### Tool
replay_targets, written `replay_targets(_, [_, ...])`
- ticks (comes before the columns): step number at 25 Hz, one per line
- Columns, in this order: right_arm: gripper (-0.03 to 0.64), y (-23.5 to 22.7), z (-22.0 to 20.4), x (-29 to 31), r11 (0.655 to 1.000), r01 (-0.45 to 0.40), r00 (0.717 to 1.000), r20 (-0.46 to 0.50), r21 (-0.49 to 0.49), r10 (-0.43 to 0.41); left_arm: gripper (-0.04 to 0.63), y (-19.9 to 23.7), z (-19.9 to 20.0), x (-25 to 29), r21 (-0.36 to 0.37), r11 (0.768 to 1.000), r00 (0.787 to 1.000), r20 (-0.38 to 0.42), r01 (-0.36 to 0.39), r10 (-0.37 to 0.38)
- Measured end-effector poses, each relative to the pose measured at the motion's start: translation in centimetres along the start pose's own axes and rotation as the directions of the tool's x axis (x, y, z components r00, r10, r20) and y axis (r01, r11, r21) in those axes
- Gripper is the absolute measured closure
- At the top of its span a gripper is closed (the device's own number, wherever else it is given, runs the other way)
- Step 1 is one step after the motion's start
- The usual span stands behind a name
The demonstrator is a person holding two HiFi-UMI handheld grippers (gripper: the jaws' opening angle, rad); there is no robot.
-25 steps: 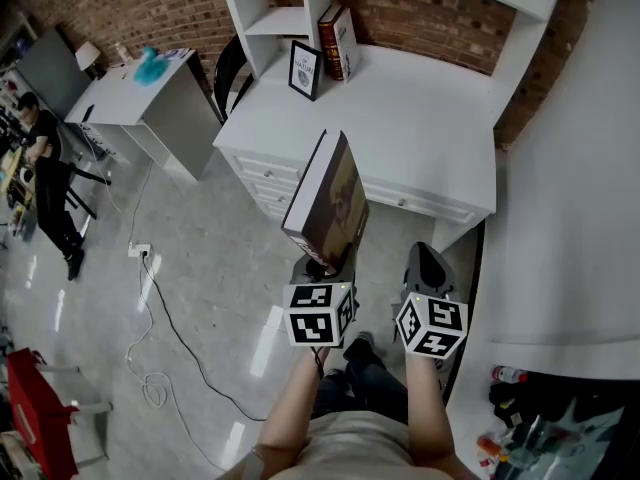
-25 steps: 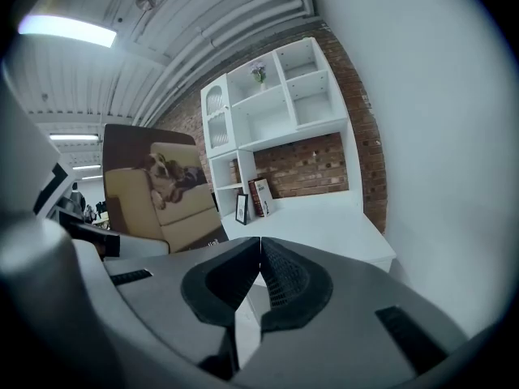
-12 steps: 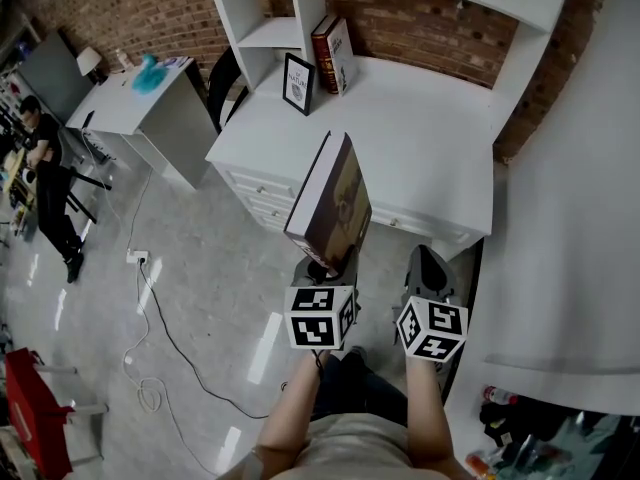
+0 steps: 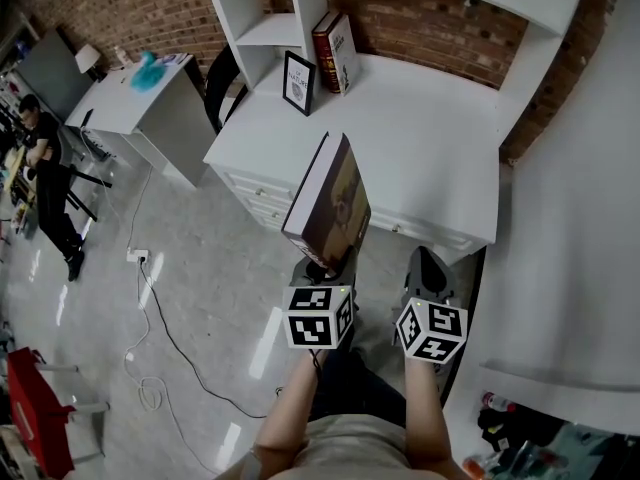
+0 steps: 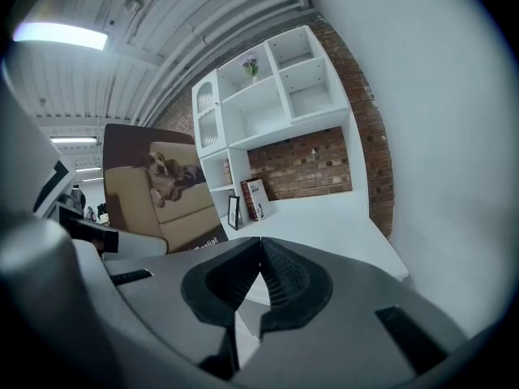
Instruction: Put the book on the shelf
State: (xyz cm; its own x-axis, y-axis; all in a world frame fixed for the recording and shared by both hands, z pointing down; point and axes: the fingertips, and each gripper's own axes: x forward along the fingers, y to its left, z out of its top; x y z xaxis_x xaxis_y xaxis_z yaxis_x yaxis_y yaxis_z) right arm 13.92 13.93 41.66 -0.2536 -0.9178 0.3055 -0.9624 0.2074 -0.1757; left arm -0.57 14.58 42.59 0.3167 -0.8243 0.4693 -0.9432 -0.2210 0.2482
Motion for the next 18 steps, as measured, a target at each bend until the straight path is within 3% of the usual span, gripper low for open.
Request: replay_targets(18, [0.6,-0.6,3.7,10.3,0.999,0.048,0.999,0.003,-0.013,-0.048,0.448,3.6,5.9,9.1,0.019,0.998,0.998,-0.013,0.06,-0.06])
